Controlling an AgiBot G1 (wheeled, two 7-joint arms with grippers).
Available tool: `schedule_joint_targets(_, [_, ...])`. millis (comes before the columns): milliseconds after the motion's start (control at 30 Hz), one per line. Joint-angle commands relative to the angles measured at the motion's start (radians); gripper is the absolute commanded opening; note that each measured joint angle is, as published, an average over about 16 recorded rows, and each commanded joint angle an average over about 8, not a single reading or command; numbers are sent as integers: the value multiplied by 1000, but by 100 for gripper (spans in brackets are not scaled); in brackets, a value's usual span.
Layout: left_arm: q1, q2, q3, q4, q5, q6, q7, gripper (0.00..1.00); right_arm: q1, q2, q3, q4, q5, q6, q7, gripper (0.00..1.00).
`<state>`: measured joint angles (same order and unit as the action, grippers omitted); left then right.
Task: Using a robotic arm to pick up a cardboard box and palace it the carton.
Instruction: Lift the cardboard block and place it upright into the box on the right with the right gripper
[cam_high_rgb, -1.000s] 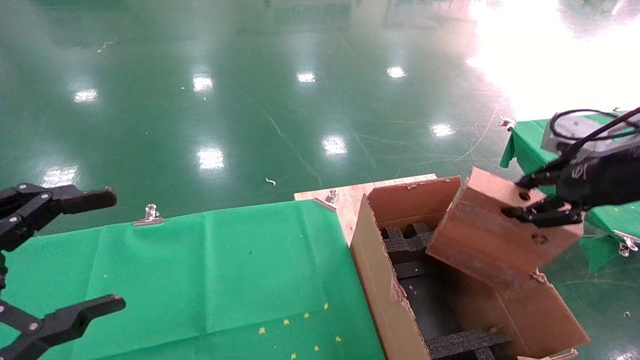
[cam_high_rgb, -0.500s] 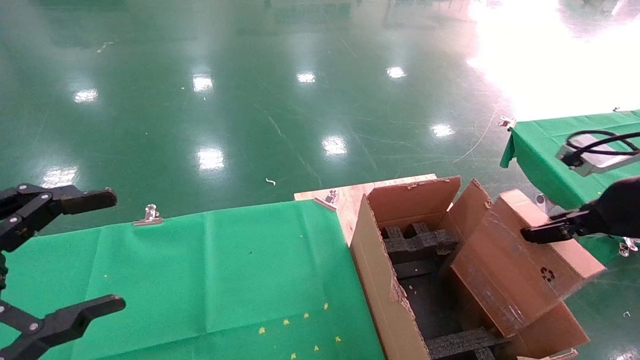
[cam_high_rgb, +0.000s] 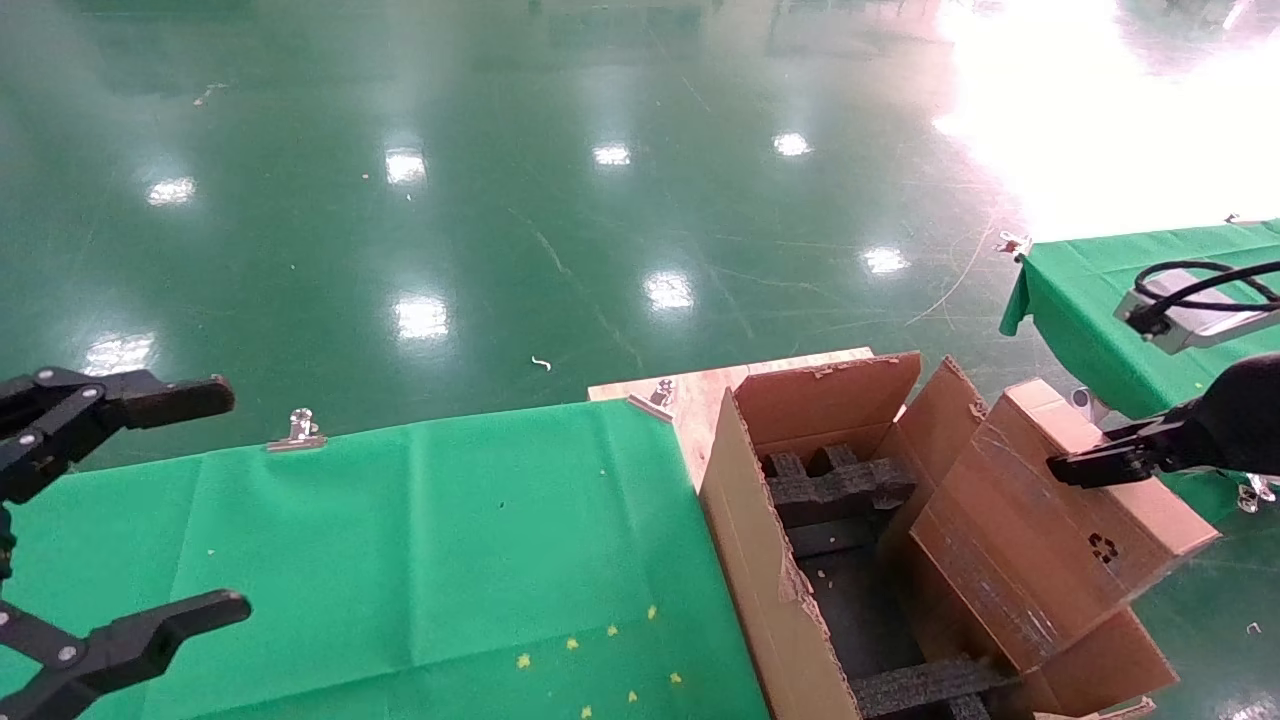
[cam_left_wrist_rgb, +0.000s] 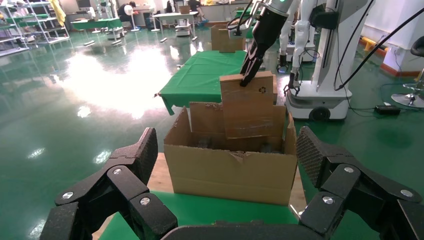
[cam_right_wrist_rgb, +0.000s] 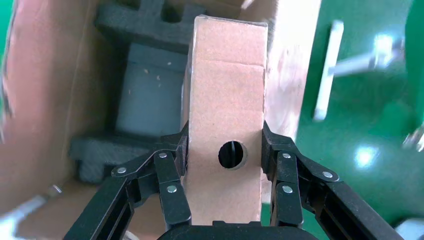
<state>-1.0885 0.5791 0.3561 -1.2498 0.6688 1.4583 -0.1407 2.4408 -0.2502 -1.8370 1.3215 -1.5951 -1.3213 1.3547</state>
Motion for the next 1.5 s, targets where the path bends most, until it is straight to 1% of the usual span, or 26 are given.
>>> schedule_joint_targets(33, [0,0,0,0,0,0,0,100,0,-2,0,-4,0,1,2,0])
schedule_joint_targets(300, [0,0,0,0,0,0,0,100,-35,-25,-23,30,-66,49,147,0])
schedule_joint_targets(467, [0,0,0,0,0,0,0,100,-71,-44,-41,37,-93,90,211,0])
schedule_joint_targets(633, [0,0,0,0,0,0,0,100,-104,-69,-55,39,-95,109,265,0])
schedule_joint_targets(833, [0,0,0,0,0,0,0,100,-138,-94,-69,39,-89,125,306,0])
schedule_joint_targets(1100, [0,0,0,0,0,0,0,100,-163,-109,-81,36,-109,152,331,0])
schedule_joint_targets(1233, [0,0,0,0,0,0,0,100,-167,-108,-84,35,-144,175,349,0])
schedule_joint_targets(1500, [0,0,0,0,0,0,0,100,-198,-112,-99,39,-245,251,417,0])
